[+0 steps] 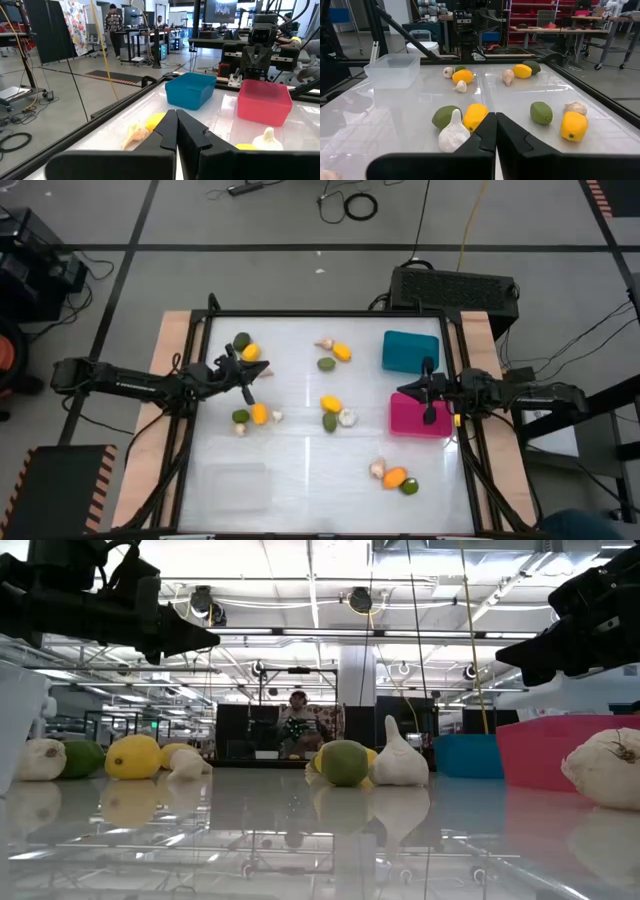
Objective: Sort produce into baskets
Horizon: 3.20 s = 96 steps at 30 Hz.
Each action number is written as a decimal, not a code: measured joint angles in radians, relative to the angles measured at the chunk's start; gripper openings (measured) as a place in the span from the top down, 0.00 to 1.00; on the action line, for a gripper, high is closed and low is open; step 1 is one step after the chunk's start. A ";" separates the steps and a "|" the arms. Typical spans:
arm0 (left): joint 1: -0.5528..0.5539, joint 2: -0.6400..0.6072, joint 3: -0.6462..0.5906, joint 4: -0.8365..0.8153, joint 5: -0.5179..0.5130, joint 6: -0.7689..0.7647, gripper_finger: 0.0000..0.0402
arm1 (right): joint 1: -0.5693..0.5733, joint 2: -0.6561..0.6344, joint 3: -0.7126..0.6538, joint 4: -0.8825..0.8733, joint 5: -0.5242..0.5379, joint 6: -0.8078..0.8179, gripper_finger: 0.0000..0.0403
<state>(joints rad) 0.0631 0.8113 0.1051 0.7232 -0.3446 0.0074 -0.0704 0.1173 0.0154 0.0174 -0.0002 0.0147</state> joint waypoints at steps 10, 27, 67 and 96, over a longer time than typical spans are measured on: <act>0.000 0.000 0.000 0.000 0.000 0.000 0.99 | 0.000 0.000 0.000 0.000 0.000 0.000 1.00; 0.000 0.000 0.000 0.000 0.000 0.000 0.99 | 0.000 0.000 0.000 0.000 0.000 0.000 1.00; 0.000 0.000 0.000 0.000 0.000 0.000 0.99 | 0.000 0.000 0.000 0.000 0.000 0.000 1.00; 0.000 0.000 0.000 0.002 0.134 -0.340 0.99 | 0.000 0.000 0.000 0.080 0.000 0.065 1.00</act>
<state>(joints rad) 0.0631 0.8112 0.1051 0.7256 -0.2104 -0.3330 -0.0704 0.1173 0.0154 0.0973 -0.0003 0.0799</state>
